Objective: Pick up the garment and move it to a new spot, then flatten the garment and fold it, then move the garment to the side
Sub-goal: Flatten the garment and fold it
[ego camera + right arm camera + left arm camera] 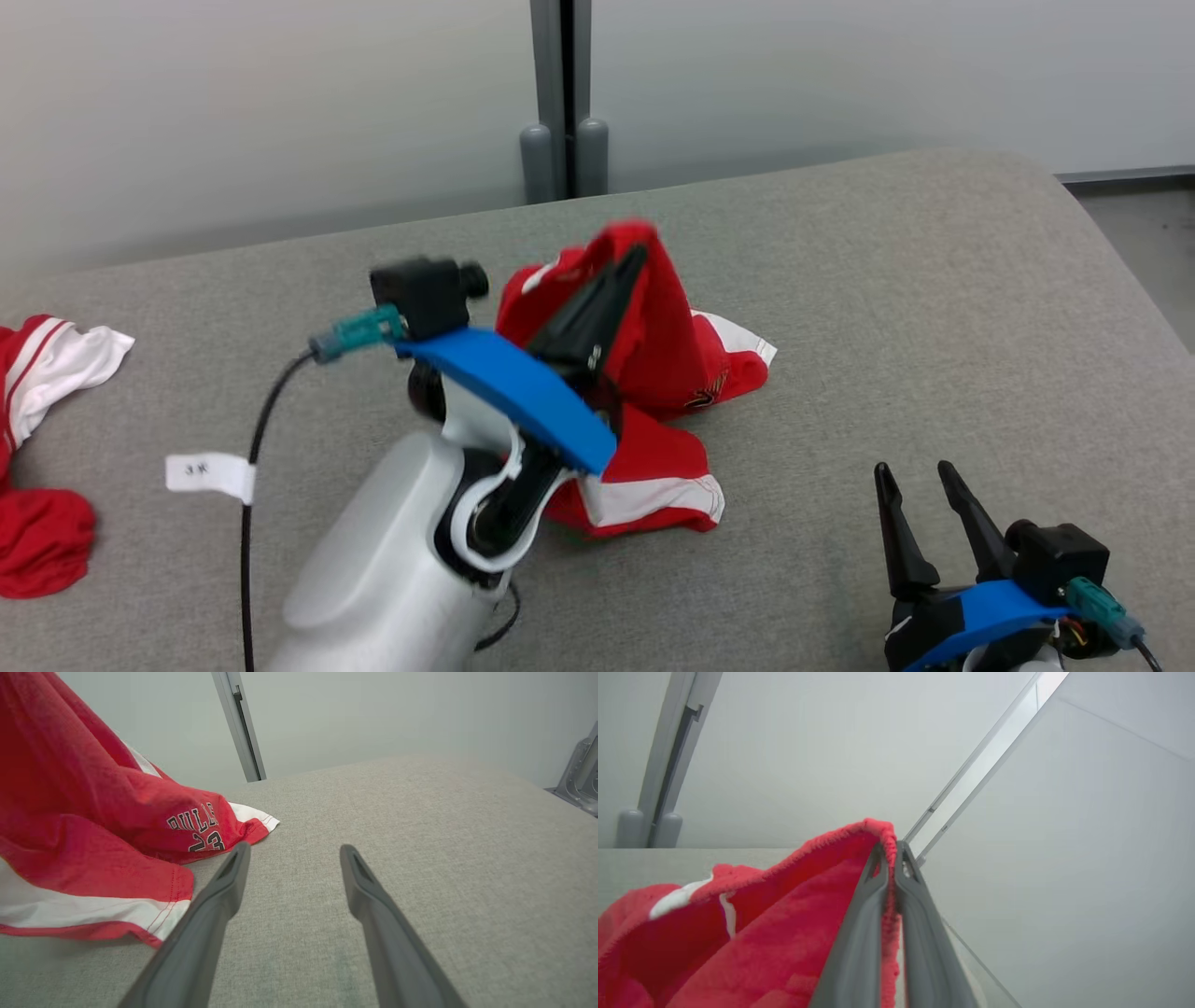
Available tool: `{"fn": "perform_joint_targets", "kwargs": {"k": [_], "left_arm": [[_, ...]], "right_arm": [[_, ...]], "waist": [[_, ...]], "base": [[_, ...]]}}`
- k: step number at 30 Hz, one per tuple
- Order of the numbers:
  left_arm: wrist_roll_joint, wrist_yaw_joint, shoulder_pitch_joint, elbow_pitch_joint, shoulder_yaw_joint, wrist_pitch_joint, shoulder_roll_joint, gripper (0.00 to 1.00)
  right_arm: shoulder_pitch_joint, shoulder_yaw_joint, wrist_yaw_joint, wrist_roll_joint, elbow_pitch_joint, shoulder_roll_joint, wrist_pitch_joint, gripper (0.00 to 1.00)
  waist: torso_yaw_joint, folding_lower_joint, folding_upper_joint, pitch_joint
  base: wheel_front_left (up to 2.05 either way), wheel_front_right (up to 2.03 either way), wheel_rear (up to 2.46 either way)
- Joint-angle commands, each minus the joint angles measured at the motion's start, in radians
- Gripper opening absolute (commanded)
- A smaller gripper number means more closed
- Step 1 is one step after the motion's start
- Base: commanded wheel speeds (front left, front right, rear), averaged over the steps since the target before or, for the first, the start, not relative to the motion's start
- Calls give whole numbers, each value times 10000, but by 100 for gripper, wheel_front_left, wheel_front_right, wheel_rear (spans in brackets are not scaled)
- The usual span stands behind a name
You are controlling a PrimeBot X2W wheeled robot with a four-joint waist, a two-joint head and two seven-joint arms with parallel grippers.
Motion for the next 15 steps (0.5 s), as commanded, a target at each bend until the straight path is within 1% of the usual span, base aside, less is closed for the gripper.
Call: {"fn": "perform_joint_targets", "kwargs": {"k": [1,4,5,8,10,13,15], "left_arm": [[-426,-73,-349,-118,-92,-203,-23,0],[-1707,-71,-961,-216,-403,-847,-15,0],[-1920,-58,-1105,-148,-447,-1074,-5,0],[-1993,359,-1142,364,-211,-1750,7,0],[-1538,715,-860,895,-143,-2057,464,0],[-1064,1147,-148,1759,-283,-2043,1203,0],[-975,1381,275,2184,-291,-1965,1597,0]], "right_arm": [[-143,-6,5,43,7,-52,-43,100],[-92,-84,5,48,38,-50,-57,100],[-90,-97,5,49,28,-47,-63,100],[-82,-172,5,65,0,-49,-80,100],[-102,-206,5,91,-37,-47,-80,100],[-106,-127,5,125,-86,-46,-89,100],[-98,-157,5,118,-106,-52,-91,100]], "waist": [[-53,0,0,-8],[-131,0,0,34],[-136,0,0,49],[-111,0,0,124],[-41,0,0,189],[87,0,0,250],[216,0,0,293]], "base": [[0,0,0],[0,0,0],[0,0,0],[0,0,0],[0,0,0],[0,0,0],[0,0,0]]}}
